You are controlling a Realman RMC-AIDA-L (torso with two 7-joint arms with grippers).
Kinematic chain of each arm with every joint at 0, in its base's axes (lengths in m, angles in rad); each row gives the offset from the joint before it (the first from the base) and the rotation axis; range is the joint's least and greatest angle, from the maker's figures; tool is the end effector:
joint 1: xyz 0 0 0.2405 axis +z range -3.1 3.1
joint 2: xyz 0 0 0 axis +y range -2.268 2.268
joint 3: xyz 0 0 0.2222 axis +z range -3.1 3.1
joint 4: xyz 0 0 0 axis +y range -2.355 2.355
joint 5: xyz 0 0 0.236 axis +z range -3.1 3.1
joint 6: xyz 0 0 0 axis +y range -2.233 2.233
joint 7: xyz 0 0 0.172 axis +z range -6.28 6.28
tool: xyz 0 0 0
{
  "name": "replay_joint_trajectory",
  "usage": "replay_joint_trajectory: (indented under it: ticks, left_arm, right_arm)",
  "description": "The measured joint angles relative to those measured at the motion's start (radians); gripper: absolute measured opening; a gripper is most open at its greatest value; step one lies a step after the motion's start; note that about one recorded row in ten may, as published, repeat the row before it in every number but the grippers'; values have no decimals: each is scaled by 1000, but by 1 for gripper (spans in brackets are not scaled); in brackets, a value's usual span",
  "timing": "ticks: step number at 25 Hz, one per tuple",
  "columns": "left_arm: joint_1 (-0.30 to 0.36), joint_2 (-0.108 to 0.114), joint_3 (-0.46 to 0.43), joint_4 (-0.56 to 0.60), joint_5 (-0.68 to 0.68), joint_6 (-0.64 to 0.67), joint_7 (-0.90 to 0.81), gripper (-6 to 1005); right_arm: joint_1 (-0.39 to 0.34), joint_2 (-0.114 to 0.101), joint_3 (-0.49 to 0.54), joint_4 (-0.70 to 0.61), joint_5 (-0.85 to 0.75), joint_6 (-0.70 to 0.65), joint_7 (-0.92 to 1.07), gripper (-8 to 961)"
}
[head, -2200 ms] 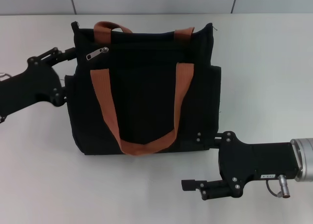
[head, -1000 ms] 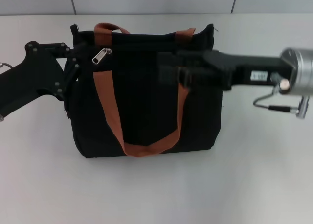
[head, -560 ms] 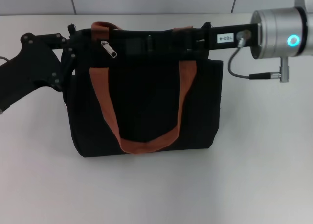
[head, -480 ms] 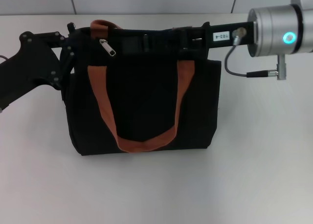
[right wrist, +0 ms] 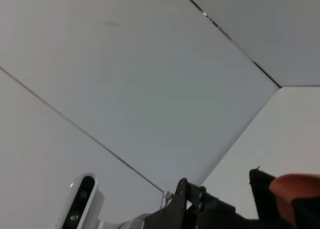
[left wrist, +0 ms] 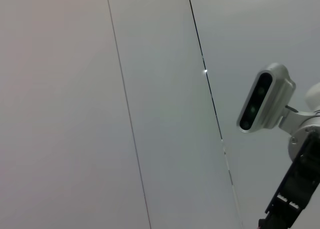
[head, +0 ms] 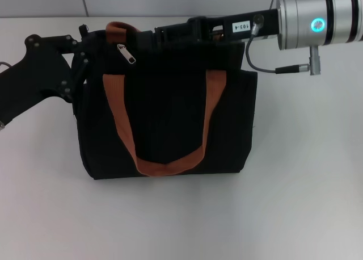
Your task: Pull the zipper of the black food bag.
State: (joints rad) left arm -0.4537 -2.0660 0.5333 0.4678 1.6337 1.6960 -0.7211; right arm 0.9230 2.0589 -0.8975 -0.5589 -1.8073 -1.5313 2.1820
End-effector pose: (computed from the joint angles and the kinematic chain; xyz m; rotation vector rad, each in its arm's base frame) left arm -0.2424 0.3306 0.0315 -2.2655 -0.0121 -1.0259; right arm 0.0772 0.3972 -0.0335 2.5939 -1.2074 -0.7967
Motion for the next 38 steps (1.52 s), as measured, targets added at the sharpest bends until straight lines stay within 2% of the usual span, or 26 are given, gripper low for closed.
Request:
replay_joint_trajectory:
  ticks: [5,10,15,25,35,38]
  left_arm:
    - [-3,0,1,0,0,1,0,36]
    - [-6,0,1,0,0,2,-2,37]
    - [-11,-2,0,0,0,2,-4,39]
    - [-33,-2,2,-1,1,-1,-10,43]
    - [-48,-2,3,-22,7,0,-6,46]
    - [-51,-2,3,-25,7,2,-7,47]
  right_arm:
    - [34,-2,0,-2,-49,18,36,472]
    - [62,4,-1,4,-93,35,58,346]
    - [72,7,-8,2,-99,46,67,346]
    - [103,18,-101,-2,-100,90,94,347]
    - [106,22,-104,-3,-98,111,89,347]
    - [108,22,-104,-3,-98,112,88,296]
